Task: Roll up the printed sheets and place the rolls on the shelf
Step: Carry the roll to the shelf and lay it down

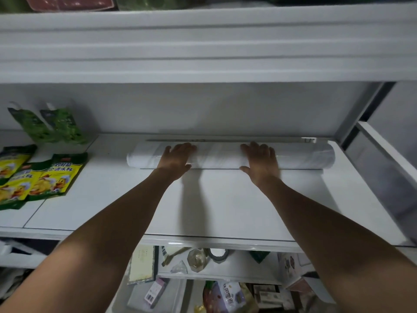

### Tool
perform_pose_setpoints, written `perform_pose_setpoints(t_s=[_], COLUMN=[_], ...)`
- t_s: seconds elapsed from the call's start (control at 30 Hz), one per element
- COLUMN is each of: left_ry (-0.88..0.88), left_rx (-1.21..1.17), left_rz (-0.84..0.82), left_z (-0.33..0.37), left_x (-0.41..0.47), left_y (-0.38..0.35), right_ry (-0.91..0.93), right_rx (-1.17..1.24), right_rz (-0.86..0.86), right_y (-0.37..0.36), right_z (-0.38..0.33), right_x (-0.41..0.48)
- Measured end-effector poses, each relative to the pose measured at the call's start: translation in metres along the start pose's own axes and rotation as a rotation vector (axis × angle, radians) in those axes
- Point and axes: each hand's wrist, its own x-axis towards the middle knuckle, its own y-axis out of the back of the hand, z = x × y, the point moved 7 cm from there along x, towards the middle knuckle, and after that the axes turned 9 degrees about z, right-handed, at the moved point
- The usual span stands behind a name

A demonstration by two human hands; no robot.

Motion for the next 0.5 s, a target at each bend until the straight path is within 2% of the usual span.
perform_pose_setpoints(t_s=[0.23,0.5], left_ry=[-0.045,-0.007], left_rx=[-0.043,-0.005], left_rz=[0.105,0.061], left_z=[0.007,0.007], left_x=[0.001,-0.004], left_y=[0.011,0.008], right_ry=[-0.014,-0.019], right_rx=[0.068,0.064], right_rz=[0.115,0.002], right_y=[0.009,0.009], right_z=[0.003,0.013], right_x=[-0.004,-0.004])
